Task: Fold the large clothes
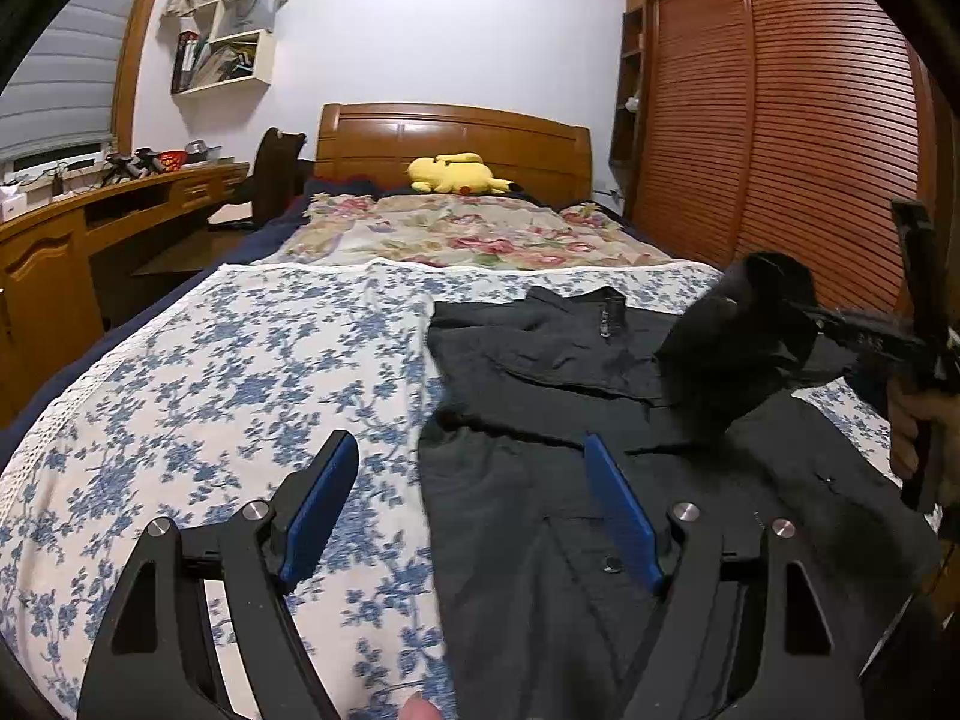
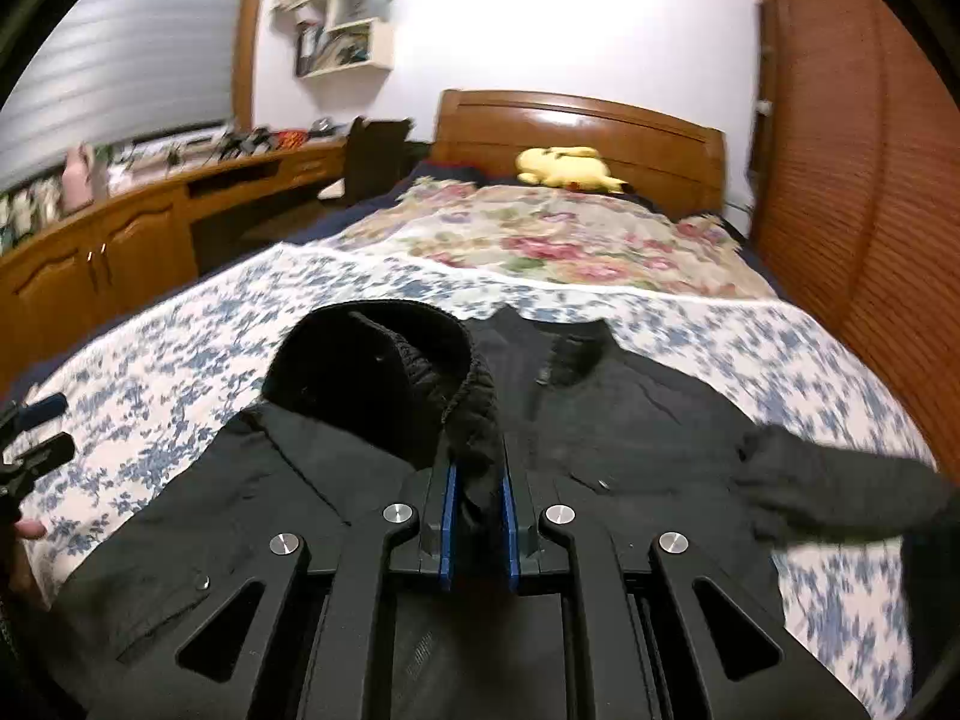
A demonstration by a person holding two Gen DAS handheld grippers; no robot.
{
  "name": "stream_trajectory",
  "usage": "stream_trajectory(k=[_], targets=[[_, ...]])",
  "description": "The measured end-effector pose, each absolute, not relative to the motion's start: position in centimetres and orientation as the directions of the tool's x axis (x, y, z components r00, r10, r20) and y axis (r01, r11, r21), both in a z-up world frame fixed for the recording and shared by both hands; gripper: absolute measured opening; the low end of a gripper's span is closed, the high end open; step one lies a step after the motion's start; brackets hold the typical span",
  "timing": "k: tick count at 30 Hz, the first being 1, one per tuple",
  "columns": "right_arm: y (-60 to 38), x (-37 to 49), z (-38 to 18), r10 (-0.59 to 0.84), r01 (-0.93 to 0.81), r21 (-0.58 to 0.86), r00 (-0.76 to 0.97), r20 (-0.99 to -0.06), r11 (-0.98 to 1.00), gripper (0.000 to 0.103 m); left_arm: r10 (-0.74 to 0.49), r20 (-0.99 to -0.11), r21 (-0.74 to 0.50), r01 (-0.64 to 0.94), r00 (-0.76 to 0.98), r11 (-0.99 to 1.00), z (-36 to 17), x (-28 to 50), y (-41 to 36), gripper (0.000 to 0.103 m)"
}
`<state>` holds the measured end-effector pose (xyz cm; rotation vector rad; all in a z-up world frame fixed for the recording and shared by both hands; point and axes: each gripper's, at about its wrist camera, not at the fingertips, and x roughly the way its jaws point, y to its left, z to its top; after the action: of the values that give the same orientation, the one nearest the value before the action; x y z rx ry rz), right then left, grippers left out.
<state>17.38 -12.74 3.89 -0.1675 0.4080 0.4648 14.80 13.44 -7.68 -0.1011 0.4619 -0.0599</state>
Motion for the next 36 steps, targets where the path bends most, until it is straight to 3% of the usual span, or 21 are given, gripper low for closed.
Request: stream_trajectory(k=[14,18,23,36], targets=[[-16.2,14.6,-2.9,0.297,-0.396,-0.043,0.752,-0.588,0.917,0.013,-0.190,-0.431,-0.104,0.161,0.882,0.982,-6.9,16.8,7.1,0.079],[-16.1,14.3,-3.0,0.277,-0.394,-0.064,0.743,-0.610,0.917,0.022,-0.219,-0.435,-0.105,0.192,0.874,0.976,-6.9,17.6,5.2,0.079],[-17.6,13.3,-1.7,0.270,-0.394,-0.079,0.748,-0.606,0.916,0.045,-0.232,-0.437,-0.096,0.212,0.869,0.973,-7.1,18.6,3.1,0.079],[-15.6,11.4,-1.3,0.384,-0.529,-0.082,0.705,-0.596,0.844,0.064,-0.224,-0.468,-0.089,0.207,0.855,0.974,-8.1,20.5,1.3,0.079]])
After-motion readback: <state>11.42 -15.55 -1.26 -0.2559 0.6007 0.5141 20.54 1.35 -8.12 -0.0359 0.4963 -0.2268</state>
